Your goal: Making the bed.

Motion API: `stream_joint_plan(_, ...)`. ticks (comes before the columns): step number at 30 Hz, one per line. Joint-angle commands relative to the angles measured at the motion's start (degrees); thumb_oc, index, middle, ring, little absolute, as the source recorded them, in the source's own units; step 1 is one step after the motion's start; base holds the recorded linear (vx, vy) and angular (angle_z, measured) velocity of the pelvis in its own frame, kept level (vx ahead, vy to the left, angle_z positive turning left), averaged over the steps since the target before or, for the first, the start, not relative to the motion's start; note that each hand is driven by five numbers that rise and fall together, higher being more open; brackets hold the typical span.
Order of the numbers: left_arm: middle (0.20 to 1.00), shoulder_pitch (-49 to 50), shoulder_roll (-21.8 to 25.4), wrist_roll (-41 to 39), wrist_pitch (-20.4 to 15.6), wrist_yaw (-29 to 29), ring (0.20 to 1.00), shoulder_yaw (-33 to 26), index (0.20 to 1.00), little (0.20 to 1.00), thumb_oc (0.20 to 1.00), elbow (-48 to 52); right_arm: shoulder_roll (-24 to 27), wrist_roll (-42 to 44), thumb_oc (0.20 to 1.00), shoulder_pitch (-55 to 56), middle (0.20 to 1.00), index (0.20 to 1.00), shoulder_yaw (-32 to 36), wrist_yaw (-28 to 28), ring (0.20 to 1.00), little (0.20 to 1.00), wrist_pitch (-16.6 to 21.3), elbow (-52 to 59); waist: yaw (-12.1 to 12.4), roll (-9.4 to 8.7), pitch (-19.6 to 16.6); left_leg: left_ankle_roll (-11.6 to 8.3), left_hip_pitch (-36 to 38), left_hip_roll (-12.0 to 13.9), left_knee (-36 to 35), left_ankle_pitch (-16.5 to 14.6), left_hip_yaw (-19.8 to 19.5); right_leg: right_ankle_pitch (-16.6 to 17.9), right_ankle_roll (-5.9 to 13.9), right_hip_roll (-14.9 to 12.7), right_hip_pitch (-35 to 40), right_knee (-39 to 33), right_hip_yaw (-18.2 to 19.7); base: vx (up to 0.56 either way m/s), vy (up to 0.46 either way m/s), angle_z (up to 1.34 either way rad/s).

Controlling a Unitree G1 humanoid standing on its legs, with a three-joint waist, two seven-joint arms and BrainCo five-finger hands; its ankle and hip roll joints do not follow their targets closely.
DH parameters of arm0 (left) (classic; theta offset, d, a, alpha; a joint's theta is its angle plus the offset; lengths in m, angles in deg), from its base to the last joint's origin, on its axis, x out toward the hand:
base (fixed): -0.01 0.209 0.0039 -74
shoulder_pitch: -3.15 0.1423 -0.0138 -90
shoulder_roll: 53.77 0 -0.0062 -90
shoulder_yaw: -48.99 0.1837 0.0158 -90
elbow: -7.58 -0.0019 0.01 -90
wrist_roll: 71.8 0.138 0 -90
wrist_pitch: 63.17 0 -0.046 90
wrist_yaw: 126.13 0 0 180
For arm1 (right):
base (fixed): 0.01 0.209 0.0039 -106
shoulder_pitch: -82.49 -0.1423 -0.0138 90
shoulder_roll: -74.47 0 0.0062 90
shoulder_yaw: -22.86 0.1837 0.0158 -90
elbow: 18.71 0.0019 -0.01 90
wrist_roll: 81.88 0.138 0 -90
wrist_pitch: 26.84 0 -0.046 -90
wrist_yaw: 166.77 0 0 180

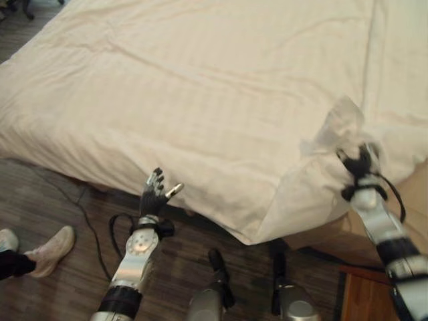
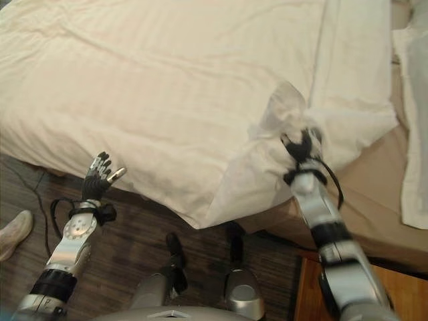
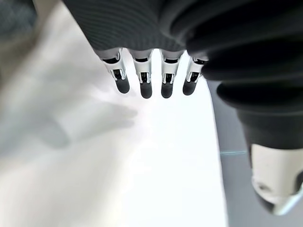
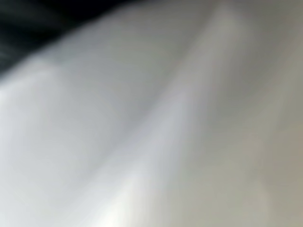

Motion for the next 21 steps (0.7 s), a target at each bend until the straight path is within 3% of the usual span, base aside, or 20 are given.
stream_joint_plan(1,1.0,0.38,-0.13,3.45,-0.17,0.62,1.0,-0.81,1.0,1.0,1.0,-2.53,3.12,-4.3,0.2,4.12,0.2,0.2,1.56,-0.77,0.2,0.2,-0.87,-5.04,-2.61,0.17,-4.51,-2.49,8.79,2.63,0.69,-8.1,1.02,-2.56,2.95,-3.98,-2.42,0.89,-0.35,0.02,0.028,-0.36)
stream_joint_plan(4,1.0,1.82,-1.56,5.23,1.11,1.63,1.0,0.05,1.0,1.0,1.0,-4.37,1.15,-5.56,0.2,10.87,0.2,0.2,4.01,-1.18,0.2,0.2,-1.53,-8.3,-5.3,-0.12,-4.95,-2.11,10.86,2.3,0.69,-9.05,2.13,-2.89,2.99,-4.08,-1.46,0.89,1.0,0.01,0.01,-0.2)
stream_joint_plan(11,1.0,2.73,-3.14,4.7,0.72,1.73,1.0,0.21,1.0,1.0,1.0,-5.61,1.33,-4.62,0.206,12.48,0.206,0.206,5.32,-1.24,0.206,0.206,-1.81,-11.7,-7.75,1.36,-4.5,-1.84,12.56,1.46,0.69,-9.64,5.01,-2.63,3.06,-4.25,-2.42,0.89,3.71,-0.02,0.001,-0.29)
stream_joint_plan(12,1.0,2.71,-3.99,4.55,0.58,1.64,1.0,0.34,1.0,1.0,1.0,-6.59,1.01,-3.95,0.608,12.61,0.608,0.608,5.75,-0.78,0.608,0.608,-1.94,-13.91,-8.65,2.02,-4.09,-1.95,13.01,1.35,0.69,-9.74,5.88,-2.54,3.15,-4.33,-2.84,0.89,4.58,-0.06,-0.039,-0.25)
stream_joint_plan(13,1.0,2.33,-4.46,4.46,0.48,1.34,1.0,0.71,1.0,1.0,1.0,-7.34,0.96,-4.02,0.733,12.13,0.733,0.733,5.34,-0.08,0.733,0.733,-1.99,-16.11,-9.02,2.32,-3.68,-2.02,12.95,1.26,0.69,-9.65,6.2,-2.45,3.21,-4.33,-3.12,0.89,4.9,-0.08,-0.052,-0.18)
stream_joint_plan(14,1.0,1.86,-4.78,4.27,0.2,1.17,1.0,0.89,1.0,1.0,1.0,-8.1,0.91,-4.22,1.0,11.33,1.0,1.0,4.58,0.59,1.0,1.0,-2.08,-18.98,-9.17,2.71,-3.36,-2.07,12.86,1.25,0.69,-9.55,6.42,-2.42,3.22,-4.34,-3.36,0.89,5.16,-0.1,-0.056,-0.2)
stream_joint_plan(17,1.0,0.98,-5.12,3.53,-0.6,0.84,1.0,1.42,1.0,1.0,1.0,-8.99,1.08,-6.71,1.0,9.83,1.0,1.0,2.79,2.17,1.0,1.0,-3.73,-26.26,-9.47,3.75,-2.48,-2.28,12.59,1.25,0.69,-9.24,6.68,-2.57,3.12,-4.37,-3.96,0.89,5.6,-0.08,-0.037,-0.23)
stream_joint_plan(19,1.0,1.34,-5.3,1.49,-1.44,0.39,1.0,2.97,1.0,1.0,1.0,-8.24,1.65,-7.39,1.0,7.05,1.0,1.0,0.99,1.92,1.0,1.0,-7.69,-44.92,-9.41,5.57,-1.6,-2.29,12.18,0.91,0.69,-8.8,6.81,-2.96,2.9,-4.12,-4.71,0.89,6.41,-0.09,-0.035,-0.06)
stream_joint_plan(21,1.0,1.73,-5.01,0.94,-1.37,0.64,1.0,3.1,1.0,1.0,1.0,-8.13,1.82,-5.98,1.0,7.01,1.0,1.0,1.61,1.61,1.0,1.0,-8.53,-49.99,-9.28,6.08,-1.63,-2.33,12.08,0.89,0.69,-8.65,6.86,-3.06,2.85,-3.96,-4.71,0.89,6.45,-0.03,-0.018,-0.05)
